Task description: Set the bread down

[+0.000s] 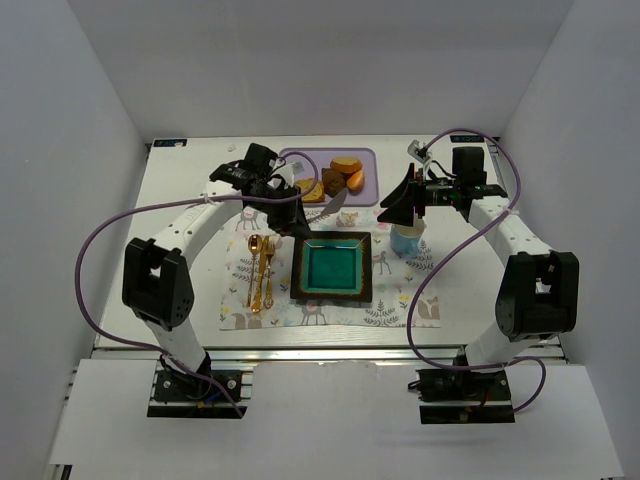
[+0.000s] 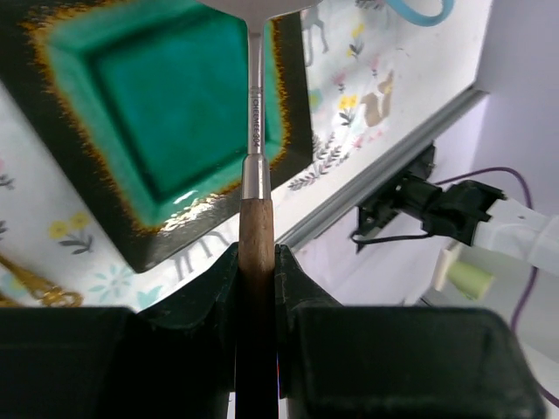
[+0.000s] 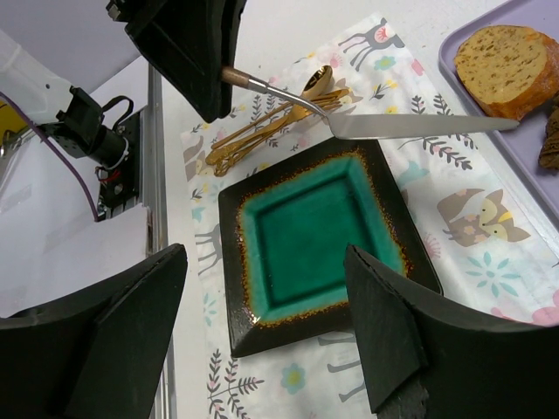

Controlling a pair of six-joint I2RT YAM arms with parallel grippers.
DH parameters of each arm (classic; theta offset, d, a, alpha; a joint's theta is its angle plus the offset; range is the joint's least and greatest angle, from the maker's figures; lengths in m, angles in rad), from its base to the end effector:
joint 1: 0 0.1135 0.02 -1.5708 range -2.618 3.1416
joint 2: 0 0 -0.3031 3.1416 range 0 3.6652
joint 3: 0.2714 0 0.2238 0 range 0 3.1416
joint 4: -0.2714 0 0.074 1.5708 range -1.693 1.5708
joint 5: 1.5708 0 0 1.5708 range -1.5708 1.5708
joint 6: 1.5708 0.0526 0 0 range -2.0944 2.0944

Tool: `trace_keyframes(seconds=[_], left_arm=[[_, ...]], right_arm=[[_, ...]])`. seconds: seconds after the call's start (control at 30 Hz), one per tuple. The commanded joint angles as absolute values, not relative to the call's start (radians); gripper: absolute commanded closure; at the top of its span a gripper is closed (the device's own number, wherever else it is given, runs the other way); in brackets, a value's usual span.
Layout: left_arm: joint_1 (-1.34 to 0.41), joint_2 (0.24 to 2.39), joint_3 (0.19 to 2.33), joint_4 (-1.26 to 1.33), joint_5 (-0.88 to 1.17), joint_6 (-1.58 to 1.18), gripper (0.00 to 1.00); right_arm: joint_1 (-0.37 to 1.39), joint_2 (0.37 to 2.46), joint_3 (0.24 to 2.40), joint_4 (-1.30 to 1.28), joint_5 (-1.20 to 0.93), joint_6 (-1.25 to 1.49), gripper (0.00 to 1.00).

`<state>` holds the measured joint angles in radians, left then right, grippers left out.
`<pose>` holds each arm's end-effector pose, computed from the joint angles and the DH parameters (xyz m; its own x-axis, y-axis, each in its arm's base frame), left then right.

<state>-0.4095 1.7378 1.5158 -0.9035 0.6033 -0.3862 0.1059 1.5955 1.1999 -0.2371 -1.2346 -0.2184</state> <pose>0.3041 -0.1645 0.3176 -0.9748 0.0850 -0.2061 0.1996 0.7450 -0.6366 0.3162 0.0835 0.3348 -0.4025 -0.1147 -0.9082 -0.9005 0.2282 0.3702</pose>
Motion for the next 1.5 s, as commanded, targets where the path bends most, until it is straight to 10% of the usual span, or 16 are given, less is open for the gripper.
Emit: trace_keyframes(seconds=[0.0,1.47], left_arm=[[-0.413,1.741,1.528,-0.841,0.698,-0.417,1.00],[-0.345,1.957,1.660,-0.896,0.686,-0.410,1.00]], right_arm=[[0.104,1.552,1.195,-0.245,-1.261,-0.233,0.22],[0.104,1.583,1.212,-0.242,-1.252,-0.236,0.20]])
